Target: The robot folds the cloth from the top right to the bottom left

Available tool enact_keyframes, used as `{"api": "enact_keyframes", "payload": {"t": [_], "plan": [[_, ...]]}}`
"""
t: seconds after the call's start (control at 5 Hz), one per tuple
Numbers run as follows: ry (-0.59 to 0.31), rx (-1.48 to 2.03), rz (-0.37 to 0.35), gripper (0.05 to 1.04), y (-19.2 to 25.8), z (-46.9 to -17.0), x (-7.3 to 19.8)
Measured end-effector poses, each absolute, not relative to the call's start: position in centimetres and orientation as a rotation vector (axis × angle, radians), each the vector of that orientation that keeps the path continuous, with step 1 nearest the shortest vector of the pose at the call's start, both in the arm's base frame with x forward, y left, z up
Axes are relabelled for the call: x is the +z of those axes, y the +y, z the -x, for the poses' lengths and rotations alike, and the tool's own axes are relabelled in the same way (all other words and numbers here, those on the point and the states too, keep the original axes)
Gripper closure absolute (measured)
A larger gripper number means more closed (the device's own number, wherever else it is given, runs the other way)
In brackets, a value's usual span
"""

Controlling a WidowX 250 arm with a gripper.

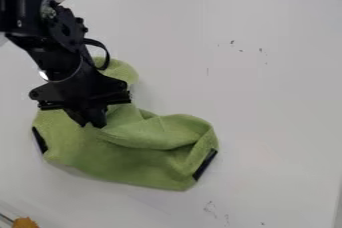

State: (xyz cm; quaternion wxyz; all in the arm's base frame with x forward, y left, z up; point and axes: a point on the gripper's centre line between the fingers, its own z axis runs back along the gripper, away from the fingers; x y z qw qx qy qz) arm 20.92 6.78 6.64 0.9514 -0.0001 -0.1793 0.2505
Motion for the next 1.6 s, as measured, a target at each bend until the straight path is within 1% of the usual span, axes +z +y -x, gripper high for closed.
{"api": "enact_keyframes", "payload": {"t": [0.2, 0.4, 0.6, 0.8, 1.0, 1.2, 1.4, 1.6], "plan": [[-0.364, 0.515, 0.019, 0.655, 6.7, -20.3, 5.8], [-0.333, 0.480, 0.021, 0.350, 6.7, -20.3, 5.3], [-0.330, 0.461, 0.018, 0.098, 6.9, -20.5, 5.6], [-0.306, 0.424, 0.005, 0.081, 7.1, -20.6, 5.8], [-0.227, 0.261, -0.073, 0.085, 7.7, -22.6, 7.8], [-0.177, 0.122, -0.105, 0.085, 7.6, -25.6, 8.9], [-0.156, 0.052, -0.075, 0.084, 7.0, -26.7, 8.4], [-0.157, 0.050, -0.075, 0.084, 7.0, -26.7, 8.4]]}}
